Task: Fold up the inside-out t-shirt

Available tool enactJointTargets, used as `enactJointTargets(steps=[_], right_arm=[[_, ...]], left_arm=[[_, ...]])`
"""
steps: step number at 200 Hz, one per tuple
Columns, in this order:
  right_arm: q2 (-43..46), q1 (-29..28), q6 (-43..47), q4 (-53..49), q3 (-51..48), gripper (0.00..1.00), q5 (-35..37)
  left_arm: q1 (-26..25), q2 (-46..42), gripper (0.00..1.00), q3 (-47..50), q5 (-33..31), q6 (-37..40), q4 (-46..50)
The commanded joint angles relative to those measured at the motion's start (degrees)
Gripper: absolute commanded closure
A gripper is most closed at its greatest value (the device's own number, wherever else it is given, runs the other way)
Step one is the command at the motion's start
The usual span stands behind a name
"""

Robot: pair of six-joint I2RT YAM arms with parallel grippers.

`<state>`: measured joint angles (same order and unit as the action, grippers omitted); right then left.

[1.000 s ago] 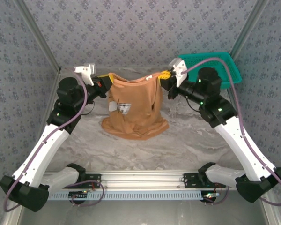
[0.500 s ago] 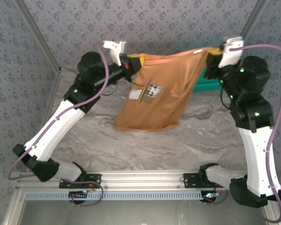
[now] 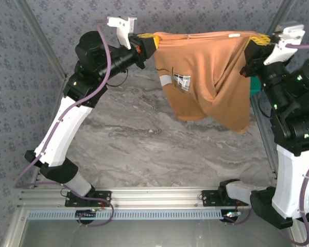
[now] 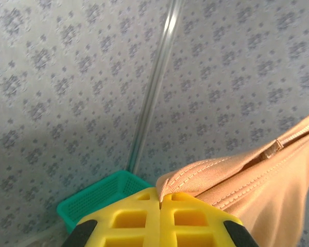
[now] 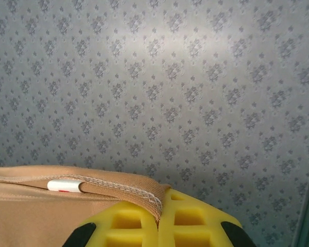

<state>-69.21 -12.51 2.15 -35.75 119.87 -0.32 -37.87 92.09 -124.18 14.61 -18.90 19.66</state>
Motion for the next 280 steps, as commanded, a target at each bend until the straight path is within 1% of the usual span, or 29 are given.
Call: enactJointTargets(steps=[1, 12, 21, 28, 40, 59, 70, 86, 91, 97, 98, 100, 112, 125, 138, 146, 163, 168, 173, 180, 201, 213, 222, 231, 249, 261, 280], right_arm=[[-2.4, -1.8, -3.0, 2.8, -5.1, 1.0, -5.7], [-2.9, -4.7, -4.2, 5.1, -10.2, 1.0, -6.7], [-3.6, -8.4, -5.1, 7.2, -15.7, 1.0, -7.2], [-4.4, -11.0, -6.0, 8.9, -19.1, 1.0, -7.7], [-6.4, -13.9, -8.3, 11.3, -23.4, 1.0, -9.9], [-10.5, -18.5, -12.9, 16.2, -30.5, 1.0, -13.3], [-13.4, -20.5, -14.9, 17.9, -32.6, 1.0, -14.8], [-17.6, -23.3, -17.4, 20.7, -34.5, 1.0, -17.5], [-18.6, -23.7, -18.4, 21.3, -34.7, 1.0, -18.3], [-20.1, -24.4, -19.6, 22.4, -34.9, 1.0, -19.6], [-20.3, -24.5, -19.9, 22.6, -34.9, 1.0, -19.8], [-20.9, -24.6, -20.5, 22.9, -34.9, 1.0, -20.3], [-23.7, -25.2, -23.6, 25.4, -35.1, 1.0, -23.4], [-26.8, -25.4, -26.5, 26.8, -34.6, 1.0, -26.2], [-29.3, -25.5, -27.3, 26.4, -33.4, 1.0, -28.0], [-30.6, -25.5, -27.0, 25.4, -32.3, 1.0, -28.5], [-32.8, -25.4, -25.8, 23.0, -30.1, 1.0, -29.3], [-33.3, -25.2, -25.4, 22.3, -29.4, 1.0, -29.6], [-34.0, -25.1, -24.9, 21.6, -28.6, 1.0, -29.7], [-34.7, -24.9, -24.2, 20.3, -27.6, 1.0, -29.8], [-36.4, -24.1, -21.5, 16.8, -24.7, 1.0, -31.3], [-37.4, -23.4, -20.0, 15.2, -23.1, 1.0, -33.5], [-38.0, -23.0, -18.9, 13.6, -22.0, 1.0, -34.8], [-38.3, -22.6, -18.0, 12.5, -21.2, 1.0, -35.9], [-38.4, -21.8, -16.7, 11.0, -20.1, 1.0, -39.4], [-38.0, -21.2, -16.6, 10.5, -20.0, 1.0, -40.3], [-37.6, -20.5, -16.4, 10.2, -20.1, 1.0, -40.3]], left_arm=[[3.6, 2.3, 1.0, 5.6, -3.0, -0.4, 3.4], [6.3, 1.1, 1.0, 11.8, -3.6, -1.9, 2.0], [8.9, -1.0, 1.0, 19.5, -4.8, -3.2, 0.2], [11.5, -2.8, 1.0, 25.4, -5.9, -4.3, -2.2], [16.7, -5.3, 1.0, 34.1, -8.3, -6.7, -4.5], [23.9, -7.0, 1.0, 43.0, -11.1, -8.6, -4.3], [26.3, -7.4, 1.0, 47.6, -12.7, -8.2, -4.3], [28.0, -7.7, 0.98, 53.3, -16.5, -7.9, -4.4], [28.4, -7.7, 0.95, 54.3, -17.5, -7.6, -4.3], [28.8, -7.7, 0.88, 55.6, -18.6, -7.7, -3.8], [28.9, -7.8, 0.88, 56.0, -18.7, -7.7, -3.8], [29.0, -7.8, 0.84, 56.3, -19.0, -7.7, -3.7], [29.6, -8.3, 0.68, 58.7, -20.6, -7.4, -2.9], [29.6, -10.0, 0.48, 61.8, -23.0, -7.8, -2.1], [29.6, -13.2, 0.35, 65.8, -24.2, -8.5, -2.0], [29.6, -15.7, 0.3, 68.2, -25.2, -8.9, -1.8], [29.5, -22.1, 0.24, 73.2, -26.3, -9.6, -1.2], [29.3, -24.1, 0.22, 74.6, -25.7, -9.8, -1.2], [29.2, -26.1, 0.17, 75.8, -25.0, -9.9, -1.1], [28.6, -28.9, 0.14, 77.2, -24.1, -10.0, -0.8], [24.6, -36.3, 0.12, 81.9, -17.1, -7.9, -4.2], [21.4, -38.5, 0.13, 84.7, -10.2, -5.7, -10.4], [18.7, -38.7, 0.14, 86.3, -7.7, -4.8, -14.8], [16.4, -37.3, 0.16, 86.6, -6.9, -3.3, -17.6], [13.3, -31.5, 0.21, 83.6, -6.0, -0.1, -18.6], [12.3, -27.1, 0.25, 81.1, -5.3, 1.2, -18.7], [11.3, -21.7, 0.29, 78.1, -3.1, 2.6, -20.0]])
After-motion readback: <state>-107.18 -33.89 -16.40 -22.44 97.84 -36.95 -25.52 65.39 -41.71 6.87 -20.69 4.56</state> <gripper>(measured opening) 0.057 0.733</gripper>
